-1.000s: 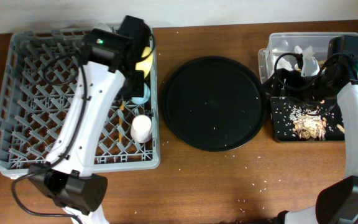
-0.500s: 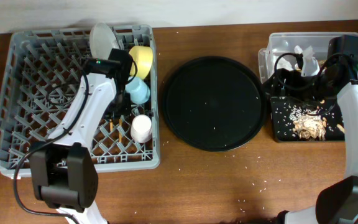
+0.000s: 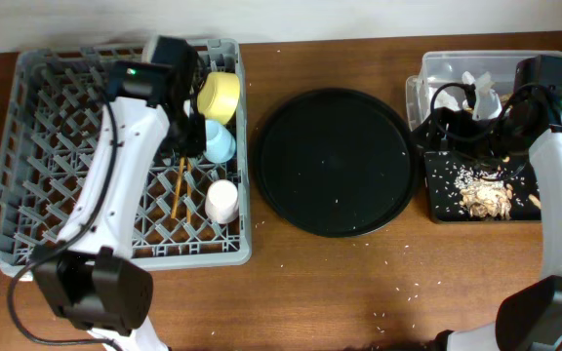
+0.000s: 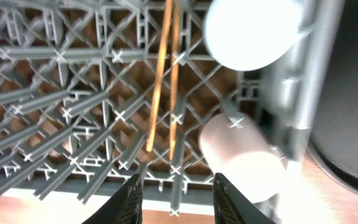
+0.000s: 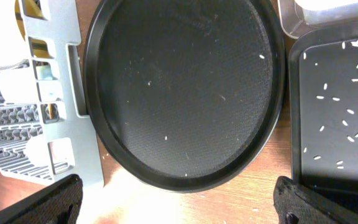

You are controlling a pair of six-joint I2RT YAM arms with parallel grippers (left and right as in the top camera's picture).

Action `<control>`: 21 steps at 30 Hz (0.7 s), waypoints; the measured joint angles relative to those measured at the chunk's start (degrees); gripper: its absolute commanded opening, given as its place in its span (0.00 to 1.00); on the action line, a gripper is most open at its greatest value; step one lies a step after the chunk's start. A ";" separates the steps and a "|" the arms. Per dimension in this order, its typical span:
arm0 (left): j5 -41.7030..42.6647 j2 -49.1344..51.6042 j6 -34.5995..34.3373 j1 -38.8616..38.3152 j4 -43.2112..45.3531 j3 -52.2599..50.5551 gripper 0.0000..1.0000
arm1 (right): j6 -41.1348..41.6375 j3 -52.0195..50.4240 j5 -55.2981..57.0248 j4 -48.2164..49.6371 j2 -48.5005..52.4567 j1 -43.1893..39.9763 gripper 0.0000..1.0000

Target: Sort waste into correct bins and load items into the dishwasher rack

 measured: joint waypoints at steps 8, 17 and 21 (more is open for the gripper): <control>7.28 -10.14 0.39 -0.02 -0.37 6.08 0.99 | 0.00 0.00 0.00 -0.02 0.00 0.00 0.98; 7.72 -10.01 0.39 0.00 0.04 6.08 0.99 | 0.02 0.00 0.02 -0.02 -0.22 0.24 0.98; 7.74 -10.01 0.39 -0.02 0.07 6.08 0.99 | -0.13 -0.04 3.39 0.22 -7.82 4.70 0.98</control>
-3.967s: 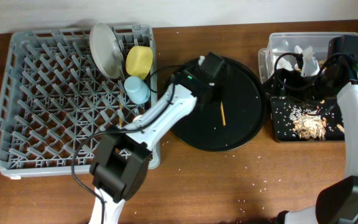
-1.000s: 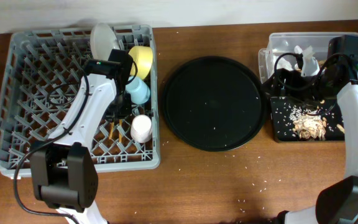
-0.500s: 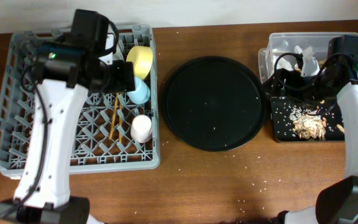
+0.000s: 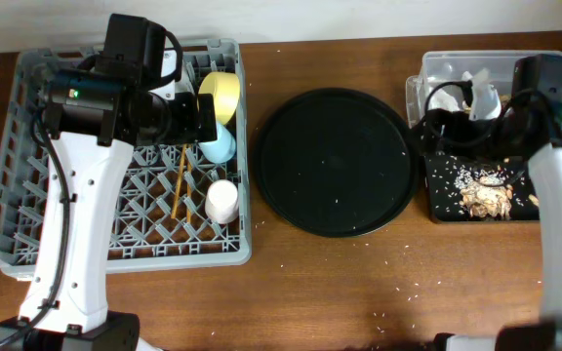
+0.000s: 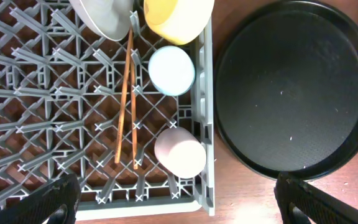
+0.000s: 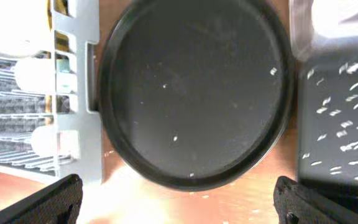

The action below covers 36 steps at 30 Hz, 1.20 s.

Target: Sort waste into correct bins and load items into the dishwasher rack

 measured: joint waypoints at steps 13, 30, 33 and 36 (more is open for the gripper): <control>0.15 0.00 0.00 -0.04 0.15 0.09 0.99 | -4.37 -62.12 16.85 64.65 -50.10 14.29 0.98; 0.17 0.02 0.00 -0.04 0.17 0.09 0.99 | -4.98 -88.19 17.84 64.48 -85.46 14.29 0.98; 0.20 0.02 0.00 -0.04 0.17 0.09 0.99 | -4.98 -88.19 18.25 64.48 -85.46 14.29 0.99; 0.17 0.02 0.00 -0.04 0.17 0.09 0.99 | -5.01 -88.19 18.43 64.46 -85.46 14.29 0.99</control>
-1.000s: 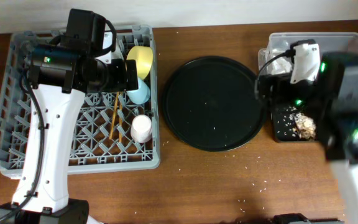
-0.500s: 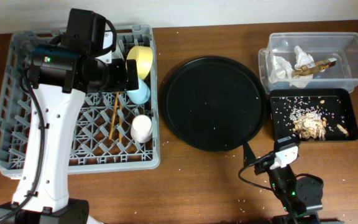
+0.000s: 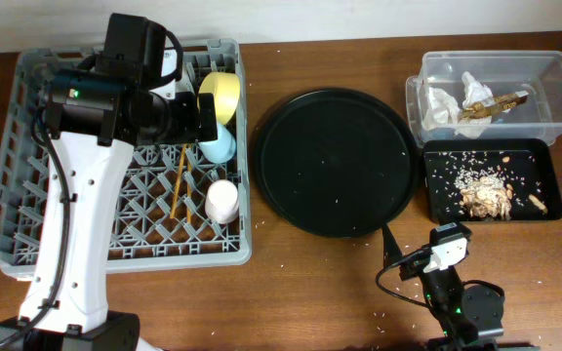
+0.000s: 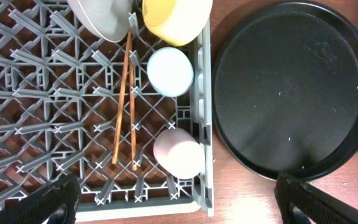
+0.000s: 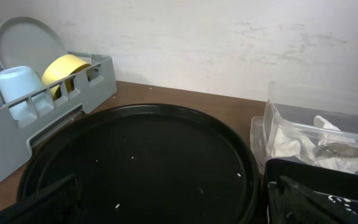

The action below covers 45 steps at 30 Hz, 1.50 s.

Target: Sort waste into correct bins and load items into the dishwasher rack

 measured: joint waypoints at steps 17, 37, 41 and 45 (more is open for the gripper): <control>-6.97 -0.28 0.02 0.02 6.12 -0.13 0.99 | 0.02 0.00 0.02 0.00 0.00 0.00 0.98; -1.88 -82.47 12.59 13.46 87.32 -106.75 0.99 | 0.00 -0.02 0.24 0.00 -0.15 0.00 0.98; -1.86 -90.38 12.59 13.46 87.62 -114.64 0.99 | 0.04 -0.02 0.24 0.00 -0.15 0.00 0.99; -2.60 -95.56 13.31 12.76 81.11 -116.74 0.99 | 0.04 -0.02 0.24 0.00 -0.15 0.00 0.99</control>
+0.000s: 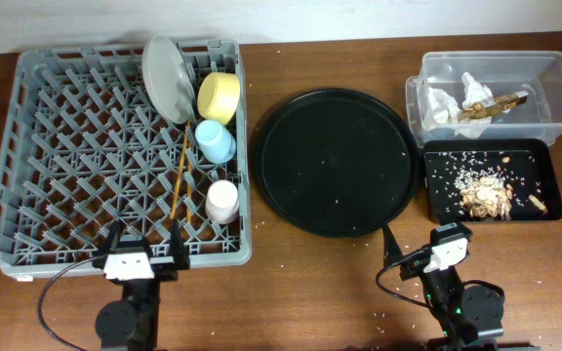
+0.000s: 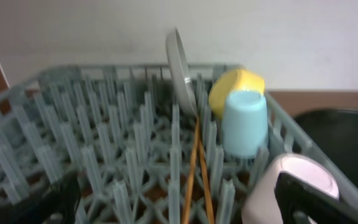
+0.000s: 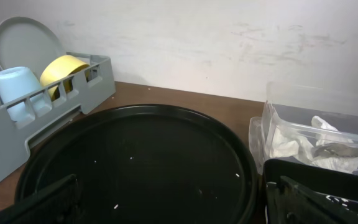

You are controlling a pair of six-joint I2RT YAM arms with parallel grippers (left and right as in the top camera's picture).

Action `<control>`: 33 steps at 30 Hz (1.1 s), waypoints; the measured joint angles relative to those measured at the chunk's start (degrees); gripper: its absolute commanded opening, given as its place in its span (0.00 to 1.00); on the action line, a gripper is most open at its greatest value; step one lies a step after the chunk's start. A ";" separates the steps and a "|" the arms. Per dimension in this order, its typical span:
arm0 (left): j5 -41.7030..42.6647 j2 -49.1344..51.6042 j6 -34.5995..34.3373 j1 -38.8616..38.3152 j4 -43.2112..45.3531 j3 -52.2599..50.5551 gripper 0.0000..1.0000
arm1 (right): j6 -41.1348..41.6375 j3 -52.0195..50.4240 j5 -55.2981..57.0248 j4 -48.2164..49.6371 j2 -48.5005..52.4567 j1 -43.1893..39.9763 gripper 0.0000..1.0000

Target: Sort waste into correct bins and load items into the dishwasher rack

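The grey dishwasher rack (image 1: 27,146) holds a grey plate (image 1: 162,64), a yellow bowl (image 1: 219,96), a blue cup (image 1: 214,141), a pale pink cup (image 1: 221,201) and two wooden chopsticks (image 1: 178,177). In the left wrist view the blue cup (image 2: 243,123), pink cup (image 2: 294,183) and chopsticks (image 2: 194,165) show from the front. My left gripper (image 2: 179,208) sits open and empty at the table's front edge before the rack. My right gripper (image 3: 173,208) is open and empty, facing the round black tray (image 3: 135,162).
A clear bin (image 1: 544,70) at the back right holds crumpled paper and sticks. In front of it a black rectangular tray (image 1: 437,195) carries rice and food scraps. The round black tray (image 1: 335,161) lies mid-table with a few rice grains. Grains dot the wood.
My left arm has left its place high above the rack and now sits folded at the table's front edge, looking level across the rack. The right arm has not moved.
My left gripper was low in the rack over the chopsticks while the right arm hung over the bins. Then the left was raised above the rack. Then the right arm sat folded at the front edge. Now both arms rest there, open and empty.
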 measured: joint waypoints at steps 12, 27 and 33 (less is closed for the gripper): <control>-0.20 -1.46 0.83 -1.53 -2.14 -0.22 0.99 | -0.04 0.00 0.00 0.00 0.00 0.00 0.98; -0.20 -1.46 0.83 -1.53 -2.14 -0.22 0.99 | -0.02 0.00 -0.02 0.00 0.00 0.00 0.98; -0.20 -1.46 0.83 -1.53 -2.12 -0.22 0.99 | -0.02 0.00 0.00 0.00 0.00 0.00 0.98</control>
